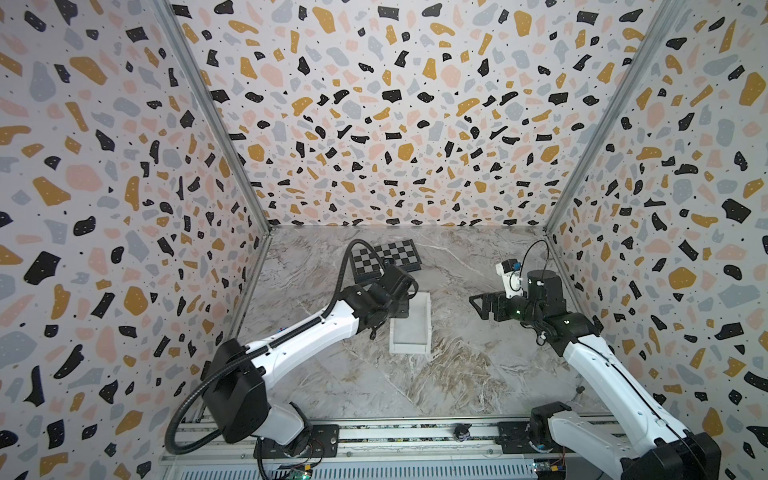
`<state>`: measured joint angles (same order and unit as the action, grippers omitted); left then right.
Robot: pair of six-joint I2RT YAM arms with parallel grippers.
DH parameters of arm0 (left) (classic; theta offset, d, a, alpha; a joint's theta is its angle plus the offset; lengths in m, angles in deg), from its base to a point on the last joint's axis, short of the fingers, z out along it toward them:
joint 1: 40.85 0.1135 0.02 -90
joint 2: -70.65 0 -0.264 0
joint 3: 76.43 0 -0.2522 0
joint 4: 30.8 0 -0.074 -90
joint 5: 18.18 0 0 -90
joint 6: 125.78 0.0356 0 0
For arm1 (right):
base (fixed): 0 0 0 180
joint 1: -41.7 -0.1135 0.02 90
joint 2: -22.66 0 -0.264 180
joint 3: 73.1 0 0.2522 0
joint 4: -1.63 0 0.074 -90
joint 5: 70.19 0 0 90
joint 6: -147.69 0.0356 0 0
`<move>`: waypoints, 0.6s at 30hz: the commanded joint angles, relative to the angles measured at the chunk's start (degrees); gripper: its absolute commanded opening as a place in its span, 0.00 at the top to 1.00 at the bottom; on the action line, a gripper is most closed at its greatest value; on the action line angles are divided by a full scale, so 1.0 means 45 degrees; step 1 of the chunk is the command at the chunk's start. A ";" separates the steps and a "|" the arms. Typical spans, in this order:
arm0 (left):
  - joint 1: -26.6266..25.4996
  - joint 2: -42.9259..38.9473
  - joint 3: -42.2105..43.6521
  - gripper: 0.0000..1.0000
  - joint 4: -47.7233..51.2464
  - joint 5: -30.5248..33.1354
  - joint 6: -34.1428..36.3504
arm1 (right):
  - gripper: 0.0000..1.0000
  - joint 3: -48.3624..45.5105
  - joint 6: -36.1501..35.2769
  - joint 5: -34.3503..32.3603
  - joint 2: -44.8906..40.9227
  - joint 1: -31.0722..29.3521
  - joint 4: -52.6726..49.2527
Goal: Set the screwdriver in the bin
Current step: 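Carry the screwdriver with the left gripper over the white bin and lower it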
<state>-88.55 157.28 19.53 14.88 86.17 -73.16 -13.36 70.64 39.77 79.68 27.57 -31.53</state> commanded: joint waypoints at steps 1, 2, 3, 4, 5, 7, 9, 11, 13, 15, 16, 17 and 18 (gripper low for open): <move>-0.0643 0.1078 -0.0359 0.99 0.0575 0.0363 0.0800 | 0.01 0.0086 0.0102 0.0163 -0.0495 0.0083 -0.0267; -0.0814 0.1354 -0.0391 0.99 0.0512 0.0465 0.0943 | 0.01 0.0057 0.0090 0.0134 -0.0538 0.0103 -0.0315; -0.0944 0.1589 -0.0366 0.99 0.0469 0.0605 0.1011 | 0.01 0.0043 0.0063 0.0121 -0.0592 0.0122 -0.0354; -0.1046 0.1852 -0.0360 1.00 0.0565 0.0782 0.1064 | 0.01 0.0019 0.0046 0.0121 -0.0618 0.0166 -0.0394; -0.1116 0.2153 -0.0379 1.00 0.0669 0.0918 0.1088 | 0.01 0.0018 0.0019 0.0139 -0.0655 0.0207 -0.0451; -0.1175 0.2648 -0.0404 1.00 0.1046 0.1343 0.1077 | 0.01 -0.0012 -0.0026 0.0138 -0.0714 0.0280 -0.0513; -0.1251 0.2966 -0.0437 1.00 0.1257 0.1681 0.1120 | 0.01 -0.0023 -0.0047 0.0154 -0.0770 0.0344 -0.0548; -0.1303 0.3126 -0.0403 1.00 0.1266 0.1902 0.1176 | 0.01 -0.0095 -0.0081 0.0213 -0.0799 0.0420 -0.0520; -0.1318 0.3151 -0.0395 1.00 0.1134 0.1933 0.1258 | 0.01 -0.0153 -0.0076 0.0267 -0.0795 0.0479 -0.0509; -0.1335 0.3227 -0.0407 1.00 0.1010 0.1882 0.1399 | 0.01 -0.0207 -0.0059 0.0324 -0.0795 0.0503 -0.0475; -0.1344 0.3280 -0.0431 1.00 0.0932 0.1762 0.1512 | 0.01 -0.0236 -0.0065 0.0332 -0.0795 0.0518 -0.0465; -0.1370 0.3364 -0.0453 1.00 0.0894 0.1659 0.1594 | 0.01 -0.0256 -0.0064 0.0352 -0.0795 0.0523 -0.0455; -0.1377 0.3437 -0.0483 0.99 0.0872 0.1581 0.1673 | 0.01 -0.0285 -0.0032 0.0366 -0.0795 0.0523 -0.0438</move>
<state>-94.32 172.32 18.52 18.88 92.70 -67.64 -14.30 70.66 40.32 77.23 29.71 -32.42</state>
